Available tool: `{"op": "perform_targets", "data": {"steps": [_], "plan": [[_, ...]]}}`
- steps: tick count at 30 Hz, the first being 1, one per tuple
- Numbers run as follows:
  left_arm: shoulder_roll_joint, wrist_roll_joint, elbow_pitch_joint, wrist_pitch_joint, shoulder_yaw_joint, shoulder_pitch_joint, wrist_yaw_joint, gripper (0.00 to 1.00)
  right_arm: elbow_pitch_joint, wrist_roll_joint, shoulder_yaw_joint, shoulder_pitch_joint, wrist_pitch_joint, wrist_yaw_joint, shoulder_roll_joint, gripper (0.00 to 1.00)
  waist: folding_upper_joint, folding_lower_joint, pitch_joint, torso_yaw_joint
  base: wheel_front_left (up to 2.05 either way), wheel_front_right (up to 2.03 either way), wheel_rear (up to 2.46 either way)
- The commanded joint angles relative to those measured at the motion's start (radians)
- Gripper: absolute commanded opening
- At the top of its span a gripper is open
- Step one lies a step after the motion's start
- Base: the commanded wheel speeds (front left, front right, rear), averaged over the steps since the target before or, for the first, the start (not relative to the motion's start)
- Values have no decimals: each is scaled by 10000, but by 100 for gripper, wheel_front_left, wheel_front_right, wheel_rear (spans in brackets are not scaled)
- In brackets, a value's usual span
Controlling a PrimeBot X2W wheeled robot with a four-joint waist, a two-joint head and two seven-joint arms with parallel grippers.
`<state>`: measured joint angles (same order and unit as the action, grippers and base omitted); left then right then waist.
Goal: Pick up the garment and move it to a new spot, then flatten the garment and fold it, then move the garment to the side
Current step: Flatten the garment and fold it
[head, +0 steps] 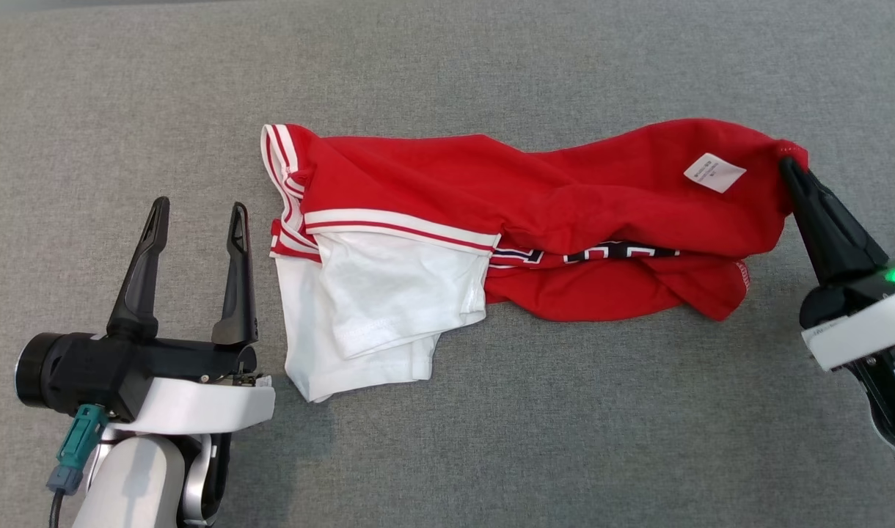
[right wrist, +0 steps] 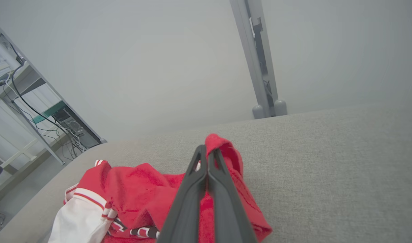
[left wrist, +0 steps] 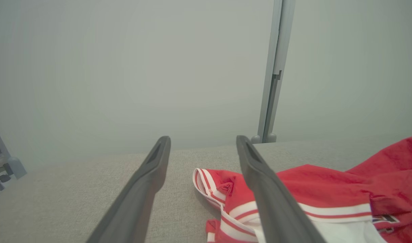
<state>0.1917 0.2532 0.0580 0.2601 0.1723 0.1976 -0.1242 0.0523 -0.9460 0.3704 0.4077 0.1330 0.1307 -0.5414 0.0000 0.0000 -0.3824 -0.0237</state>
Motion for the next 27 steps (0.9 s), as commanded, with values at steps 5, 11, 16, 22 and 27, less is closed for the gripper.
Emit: {"op": "perform_targets", "data": {"steps": [5,11,16,22,27], "plan": [[-44,-74,8,40,-47,16,86,100,-230,-843,-476,-1556,-33,1,-584,0,0,0,83,37,0,0,0],[-114,-50,-48,40,-90,-10,122,100,1170,-300,-308,-1983,99,4,-364,0,0,0,63,86,0,0,0],[-121,-51,-121,41,-90,-13,159,100,1868,-101,161,-1654,317,2,-116,63,0,0,117,107,0,0,0],[-117,-52,-151,41,-86,-166,122,100,2567,171,327,-1677,784,1,74,100,0,0,289,141,0,0,0],[-58,-7,-80,41,-181,-294,-10,100,2347,810,-591,-2113,1237,1,495,100,0,0,467,273,0,0,0]]}}
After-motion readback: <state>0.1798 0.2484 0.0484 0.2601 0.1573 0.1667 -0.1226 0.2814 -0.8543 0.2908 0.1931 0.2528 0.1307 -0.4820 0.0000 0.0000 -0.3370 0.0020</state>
